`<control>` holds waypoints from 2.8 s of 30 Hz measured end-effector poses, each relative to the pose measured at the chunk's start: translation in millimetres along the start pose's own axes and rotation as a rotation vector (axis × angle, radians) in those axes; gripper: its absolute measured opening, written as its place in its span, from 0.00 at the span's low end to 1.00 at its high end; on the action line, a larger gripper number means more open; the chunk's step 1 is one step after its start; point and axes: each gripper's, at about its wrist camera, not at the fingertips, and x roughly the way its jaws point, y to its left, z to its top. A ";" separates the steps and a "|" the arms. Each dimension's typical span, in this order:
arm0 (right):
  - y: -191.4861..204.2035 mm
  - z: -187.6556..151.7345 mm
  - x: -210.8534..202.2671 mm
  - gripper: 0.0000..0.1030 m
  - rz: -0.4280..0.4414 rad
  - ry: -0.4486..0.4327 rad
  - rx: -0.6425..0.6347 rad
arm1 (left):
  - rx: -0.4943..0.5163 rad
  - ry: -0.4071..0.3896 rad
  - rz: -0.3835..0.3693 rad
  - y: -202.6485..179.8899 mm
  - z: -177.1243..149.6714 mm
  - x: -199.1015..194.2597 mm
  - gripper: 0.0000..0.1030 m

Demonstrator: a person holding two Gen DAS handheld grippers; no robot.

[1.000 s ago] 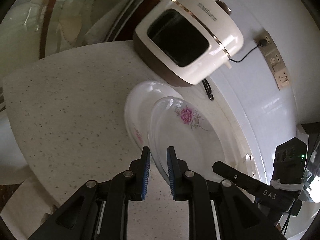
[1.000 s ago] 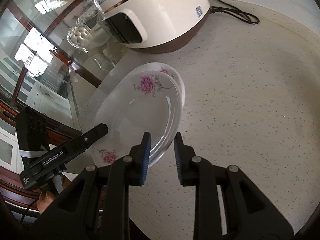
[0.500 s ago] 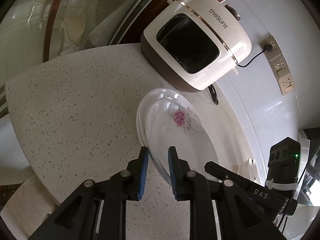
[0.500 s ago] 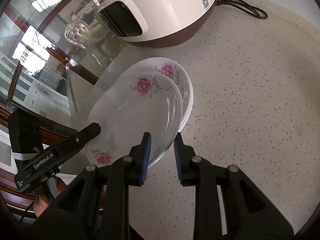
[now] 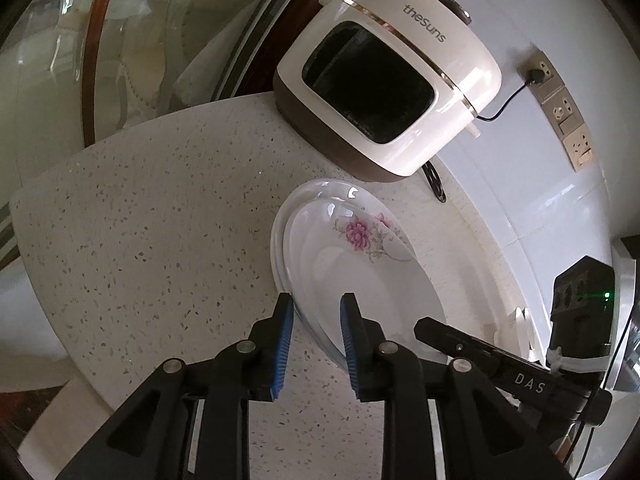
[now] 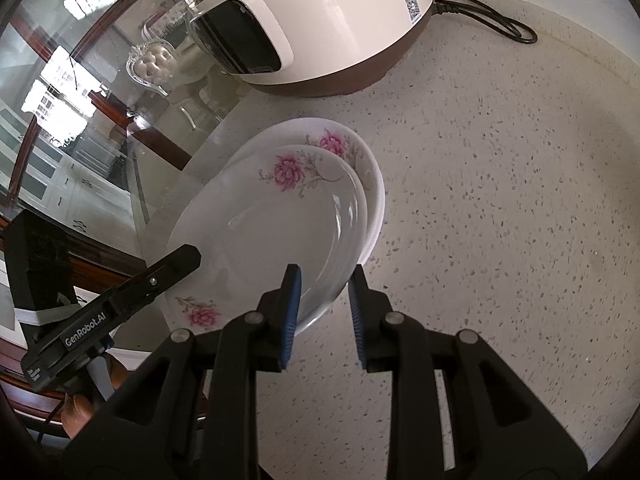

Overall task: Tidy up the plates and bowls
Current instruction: 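Lower the small plate with both grippers onto the plate stack, then open both grippers to release the small plate on the stack, then move both grippers to the plain white bowl near the stove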

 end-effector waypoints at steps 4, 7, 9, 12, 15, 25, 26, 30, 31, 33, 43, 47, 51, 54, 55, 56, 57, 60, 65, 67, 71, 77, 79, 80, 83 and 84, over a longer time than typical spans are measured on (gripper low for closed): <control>-0.8 0.5 -0.2 0.29 -0.009 -0.005 -0.010 | 0.030 -0.009 0.019 -2.3 -1.6 -0.1 0.28; -1.4 0.8 -0.1 0.31 -0.027 -0.012 -0.019 | 0.070 -0.036 0.056 -6.2 -3.6 -5.0 0.32; -2.1 0.3 0.8 0.33 -0.036 -0.015 -0.022 | 0.092 -0.061 0.080 -8.4 -4.5 -9.0 0.36; -4.6 -0.1 0.4 0.35 -0.030 -0.014 -0.021 | 0.093 -0.049 0.080 -6.4 -5.1 -6.3 0.36; -8.3 -1.8 0.3 0.39 -0.031 -0.015 -0.019 | 0.085 -0.037 0.086 -2.5 -5.3 -0.8 0.36; -23.3 -8.4 -14.7 0.49 -0.023 -0.095 -0.006 | 0.064 -0.048 0.093 0.7 -4.5 4.4 0.47; -25.7 -8.9 -17.9 0.53 -0.022 -0.111 0.001 | 0.065 -0.058 0.097 0.2 -4.5 3.3 0.48; -31.2 -12.6 -33.2 0.59 -0.063 -0.180 0.007 | 0.070 -0.089 0.105 -4.3 -3.9 0.7 0.52; -31.5 -12.9 -35.2 0.60 -0.076 -0.188 0.008 | 0.073 -0.097 0.108 -6.2 -3.5 0.3 0.53; -33.4 -13.1 -38.6 0.62 -0.104 -0.204 0.012 | 0.086 -0.114 0.117 -10.9 -3.9 -0.9 0.55; -59.9 -26.9 -77.4 0.70 -0.213 -0.310 0.060 | 0.188 -0.181 0.043 -53.9 -13.1 -3.8 0.64; -69.8 -31.7 -93.8 0.72 -0.260 -0.346 0.063 | 0.282 -0.183 0.028 -82.7 -20.9 -1.3 0.68; -85.4 -37.6 -106.2 0.74 -0.303 -0.361 0.084 | 0.356 -0.203 0.043 -107.7 -29.9 -1.3 0.76; -100.4 -41.0 -113.1 0.76 -0.323 -0.363 0.110 | 0.418 -0.198 0.045 -130.1 -37.0 4.0 0.78; -108.5 -42.2 -116.6 0.76 -0.335 -0.361 0.125 | 0.434 -0.201 0.056 -137.1 -39.7 5.0 0.79; -112.2 -44.1 -119.0 0.76 -0.340 -0.361 0.133 | 0.453 -0.206 0.073 -144.1 -41.8 7.5 0.80; -117.6 -45.1 -121.8 0.76 -0.347 -0.360 0.144 | 0.487 -0.213 0.106 -155.3 -45.6 11.3 0.81; -133.9 -47.3 -132.6 0.76 -0.386 -0.371 0.174 | 0.583 -0.224 0.140 -179.8 -59.3 17.6 0.81; -151.1 -47.4 -158.9 0.81 -0.486 -0.417 0.202 | 0.726 -0.271 0.220 -216.7 -74.6 27.0 0.84; -155.5 -47.5 -167.9 0.85 -0.569 -0.441 0.199 | 0.758 -0.293 0.245 -227.8 -79.2 30.0 0.85; -169.7 -45.8 -184.4 0.91 -0.604 -0.475 0.223 | 0.757 -0.235 0.108 -244.0 -77.9 38.3 0.85; -209.5 -44.0 -201.8 0.91 -0.582 -0.484 0.288 | 0.733 -0.153 -0.026 -269.6 -76.4 55.4 0.85; -221.0 -42.6 -206.3 0.91 -0.563 -0.494 0.304 | 0.726 -0.142 -0.062 -279.3 -77.5 60.2 0.85; -228.1 -41.8 -208.7 0.91 -0.546 -0.498 0.316 | 0.726 -0.125 -0.084 -285.5 -77.5 64.6 0.85; -240.3 -40.4 -212.5 0.91 -0.515 -0.505 0.336 | 0.726 -0.095 -0.102 -301.9 -82.3 74.4 0.85; -243.2 -40.2 -214.1 0.91 -0.505 -0.508 0.340 | 0.725 -0.089 -0.114 -306.0 -80.8 79.0 0.85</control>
